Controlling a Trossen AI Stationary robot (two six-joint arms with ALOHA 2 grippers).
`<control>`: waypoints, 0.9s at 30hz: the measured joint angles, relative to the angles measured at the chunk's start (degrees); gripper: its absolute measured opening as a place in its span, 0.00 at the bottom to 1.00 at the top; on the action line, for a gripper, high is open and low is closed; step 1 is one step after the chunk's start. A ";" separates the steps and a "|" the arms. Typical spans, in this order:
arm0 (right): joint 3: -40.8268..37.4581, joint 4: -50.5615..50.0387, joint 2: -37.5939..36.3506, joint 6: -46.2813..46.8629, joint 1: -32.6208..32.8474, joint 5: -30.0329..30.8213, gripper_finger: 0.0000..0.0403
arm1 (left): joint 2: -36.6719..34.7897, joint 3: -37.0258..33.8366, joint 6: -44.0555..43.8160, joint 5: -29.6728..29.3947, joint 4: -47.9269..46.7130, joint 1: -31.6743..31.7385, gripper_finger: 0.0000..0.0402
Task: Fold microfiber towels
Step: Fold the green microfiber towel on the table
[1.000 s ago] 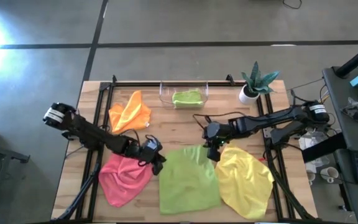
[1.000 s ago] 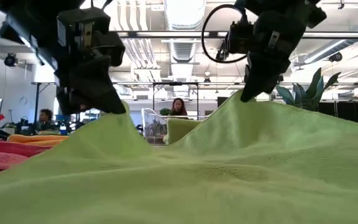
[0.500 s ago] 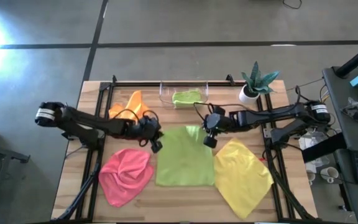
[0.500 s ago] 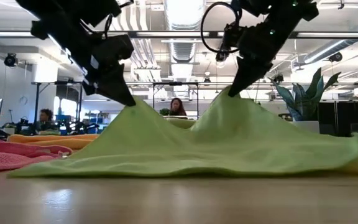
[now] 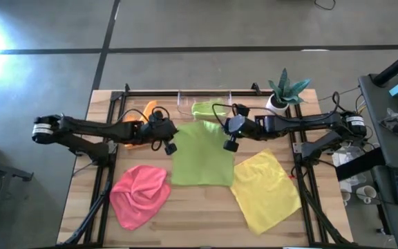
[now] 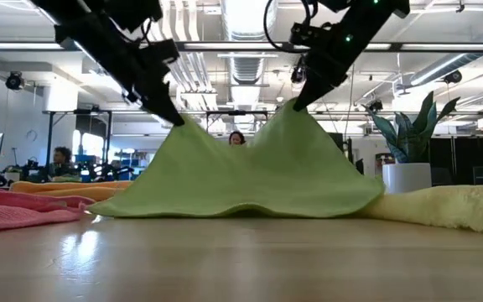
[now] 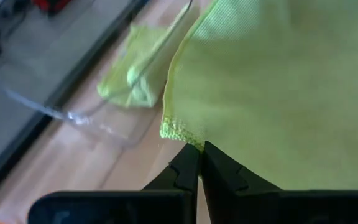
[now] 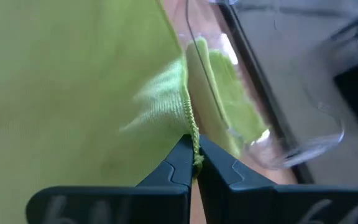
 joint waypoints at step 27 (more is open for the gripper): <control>-5.16 -1.56 2.42 0.41 15.46 -13.22 0.02 | 2.57 -0.55 11.89 3.88 -13.69 -14.64 0.00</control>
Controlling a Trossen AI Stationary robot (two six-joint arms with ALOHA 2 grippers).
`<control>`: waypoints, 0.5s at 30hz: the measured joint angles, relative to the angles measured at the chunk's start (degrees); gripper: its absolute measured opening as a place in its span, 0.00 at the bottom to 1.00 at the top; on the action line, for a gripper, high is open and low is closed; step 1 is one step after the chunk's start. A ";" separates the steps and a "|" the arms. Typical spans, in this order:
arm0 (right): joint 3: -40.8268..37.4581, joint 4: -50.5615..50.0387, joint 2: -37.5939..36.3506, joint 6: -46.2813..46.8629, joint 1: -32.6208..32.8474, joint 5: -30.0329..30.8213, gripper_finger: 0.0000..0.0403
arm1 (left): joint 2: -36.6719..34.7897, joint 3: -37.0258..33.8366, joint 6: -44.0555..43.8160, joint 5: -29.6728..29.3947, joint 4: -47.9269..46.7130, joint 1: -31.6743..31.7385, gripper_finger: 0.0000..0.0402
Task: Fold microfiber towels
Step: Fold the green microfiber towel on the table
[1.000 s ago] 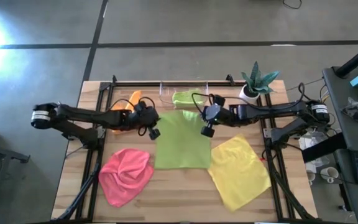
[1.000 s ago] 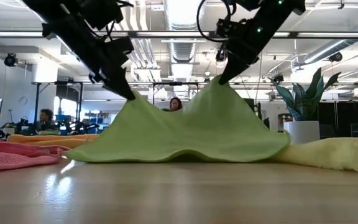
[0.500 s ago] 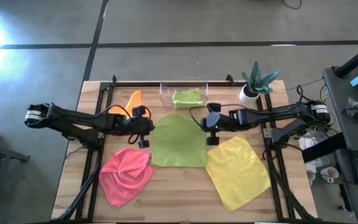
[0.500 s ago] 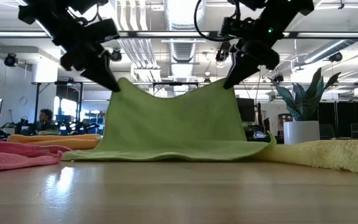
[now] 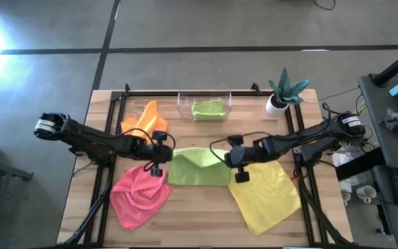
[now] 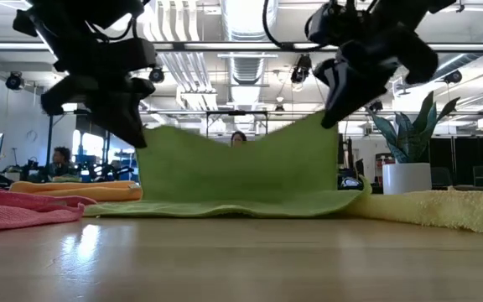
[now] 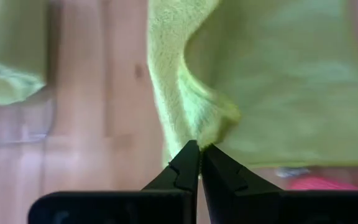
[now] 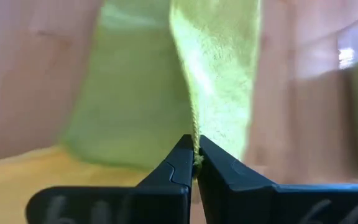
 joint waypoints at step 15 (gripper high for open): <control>-0.21 1.60 7.17 2.34 5.03 -5.95 0.02 | 0.51 0.00 -0.31 13.47 -0.06 -5.21 0.00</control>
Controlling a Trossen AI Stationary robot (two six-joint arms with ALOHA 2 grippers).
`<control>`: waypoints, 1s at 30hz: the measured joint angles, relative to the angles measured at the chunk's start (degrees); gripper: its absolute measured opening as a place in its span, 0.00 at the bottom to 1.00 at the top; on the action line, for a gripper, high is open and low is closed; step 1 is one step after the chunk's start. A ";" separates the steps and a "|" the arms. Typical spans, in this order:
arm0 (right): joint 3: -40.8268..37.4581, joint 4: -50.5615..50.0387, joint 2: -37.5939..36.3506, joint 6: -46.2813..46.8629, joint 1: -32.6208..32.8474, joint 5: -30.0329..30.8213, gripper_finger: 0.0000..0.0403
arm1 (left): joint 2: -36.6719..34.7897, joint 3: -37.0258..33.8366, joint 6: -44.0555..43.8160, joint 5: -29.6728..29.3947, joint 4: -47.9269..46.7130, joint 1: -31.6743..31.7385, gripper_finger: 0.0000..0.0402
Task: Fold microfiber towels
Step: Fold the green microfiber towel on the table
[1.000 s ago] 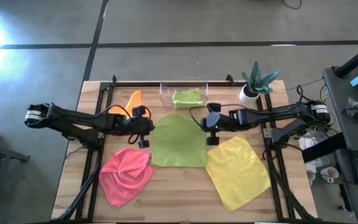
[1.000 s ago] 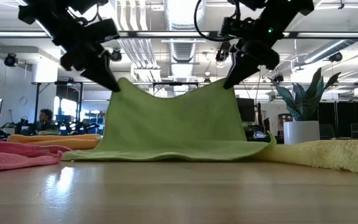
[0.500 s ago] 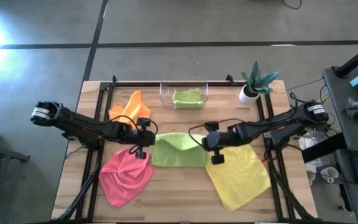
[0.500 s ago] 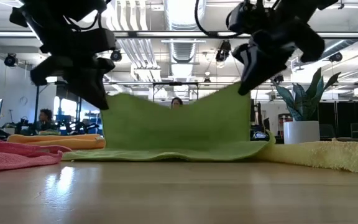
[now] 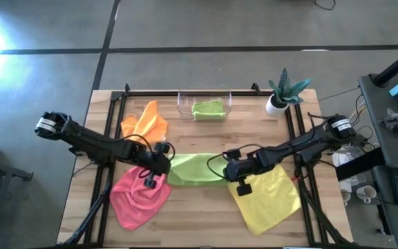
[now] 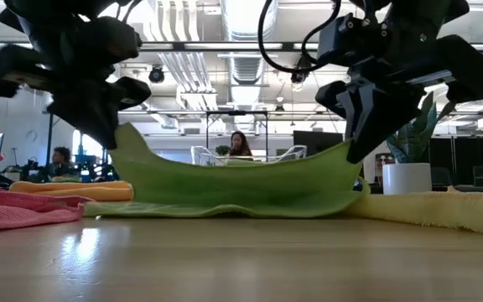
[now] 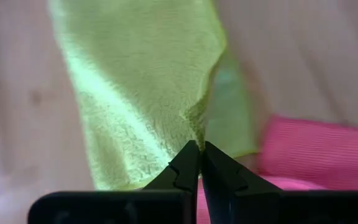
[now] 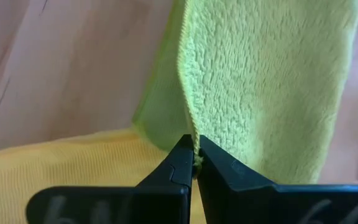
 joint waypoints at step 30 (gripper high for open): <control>2.29 -1.49 -0.15 15.39 -0.61 -3.62 0.31 | 0.37 1.56 -28.21 -7.54 0.02 1.39 0.40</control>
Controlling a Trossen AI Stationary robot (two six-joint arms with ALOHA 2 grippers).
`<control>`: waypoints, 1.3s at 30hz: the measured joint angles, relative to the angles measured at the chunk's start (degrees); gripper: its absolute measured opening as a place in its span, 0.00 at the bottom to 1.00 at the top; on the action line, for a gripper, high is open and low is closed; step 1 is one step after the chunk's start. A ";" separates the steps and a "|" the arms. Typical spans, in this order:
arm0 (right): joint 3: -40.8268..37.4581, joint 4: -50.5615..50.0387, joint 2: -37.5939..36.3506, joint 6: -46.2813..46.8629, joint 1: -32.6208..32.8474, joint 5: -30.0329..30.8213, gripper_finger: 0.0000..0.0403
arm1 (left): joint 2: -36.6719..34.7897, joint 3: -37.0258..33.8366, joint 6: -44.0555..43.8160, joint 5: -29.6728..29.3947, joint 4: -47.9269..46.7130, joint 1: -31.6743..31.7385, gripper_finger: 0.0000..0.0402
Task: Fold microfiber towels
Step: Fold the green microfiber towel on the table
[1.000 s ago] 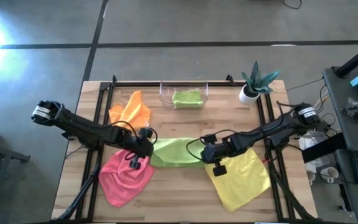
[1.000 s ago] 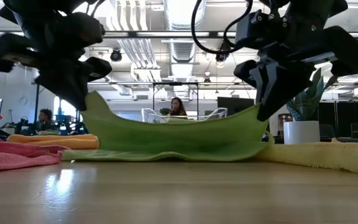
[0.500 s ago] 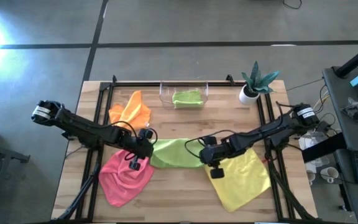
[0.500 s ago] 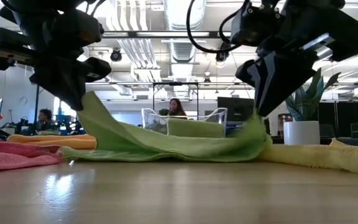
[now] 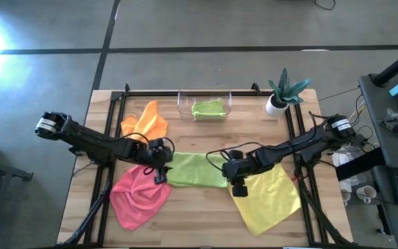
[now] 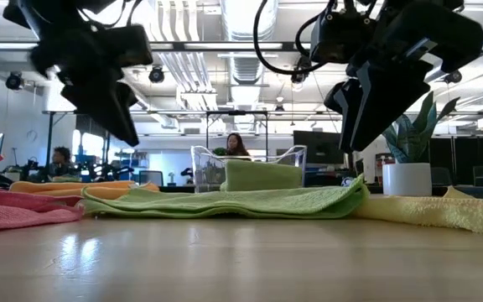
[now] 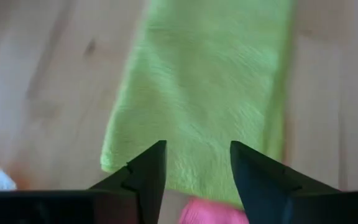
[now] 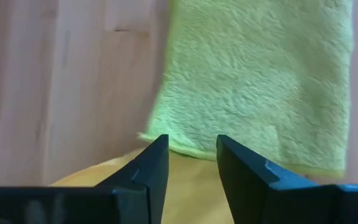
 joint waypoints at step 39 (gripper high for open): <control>-0.04 -12.12 -8.33 13.86 -7.09 2.74 0.23 | 19.37 4.24 1.82 -5.03 16.43 18.91 0.41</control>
